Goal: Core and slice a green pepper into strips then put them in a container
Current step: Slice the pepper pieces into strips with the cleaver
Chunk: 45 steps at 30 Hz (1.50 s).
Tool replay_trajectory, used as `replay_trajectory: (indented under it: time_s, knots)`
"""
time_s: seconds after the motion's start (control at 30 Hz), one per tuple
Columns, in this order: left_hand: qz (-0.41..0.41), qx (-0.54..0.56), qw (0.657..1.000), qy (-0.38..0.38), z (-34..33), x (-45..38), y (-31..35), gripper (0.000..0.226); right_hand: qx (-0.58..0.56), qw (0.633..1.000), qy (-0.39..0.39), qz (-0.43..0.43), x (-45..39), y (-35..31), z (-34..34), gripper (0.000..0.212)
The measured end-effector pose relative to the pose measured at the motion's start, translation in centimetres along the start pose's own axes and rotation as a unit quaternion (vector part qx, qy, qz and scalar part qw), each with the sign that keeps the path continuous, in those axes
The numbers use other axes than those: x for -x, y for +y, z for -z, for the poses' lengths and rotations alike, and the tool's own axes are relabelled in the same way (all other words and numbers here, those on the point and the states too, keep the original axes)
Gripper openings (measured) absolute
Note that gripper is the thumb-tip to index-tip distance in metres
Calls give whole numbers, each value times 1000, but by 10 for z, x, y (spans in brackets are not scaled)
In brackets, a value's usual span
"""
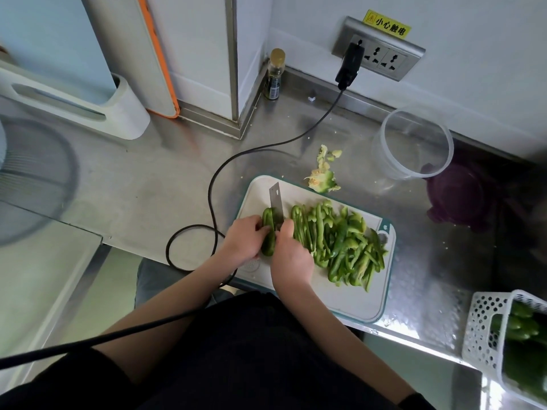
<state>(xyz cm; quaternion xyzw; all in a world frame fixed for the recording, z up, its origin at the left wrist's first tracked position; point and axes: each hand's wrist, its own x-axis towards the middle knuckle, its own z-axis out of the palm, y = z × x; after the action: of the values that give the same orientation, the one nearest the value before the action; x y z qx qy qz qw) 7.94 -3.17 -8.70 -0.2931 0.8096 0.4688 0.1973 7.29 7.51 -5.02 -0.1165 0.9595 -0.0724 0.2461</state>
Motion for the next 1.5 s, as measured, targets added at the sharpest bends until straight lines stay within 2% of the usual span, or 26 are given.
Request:
replay_trajectory:
  time_s: [0.17, 0.3, 0.4, 0.5, 0.67, 1.17, 1.5]
  knots:
    - [8, 22, 1000, -2, -1, 2, -2, 34, 3, 1000, -26, 3, -18, -12, 9, 25]
    - [18, 47, 999, -3, -1, 4, -2, 29, -21, 1000, -3, 18, -50, -18, 24, 17]
    - [17, 43, 999, 0, 2, 3, -5, 27, -19, 1000, 2, -1, -44, 2, 29, 20]
    - [-9, 15, 1000, -9, 7, 1, -6, 29, -81, 996, 18, -34, -20, 25, 33, 24]
    - [-20, -37, 999, -12, 9, 1, -2, 33, -149, 988, 35, -10, -3, 25, 35, 21]
    - [-52, -43, 998, -11, 5, -3, -5, 33, -91, 996, 5, 11, 2, 12, 22, 24]
    - [-52, -40, 998, -10, 5, -6, -6, 34, -98, 995, 3, 13, 1, 3, 13, 25]
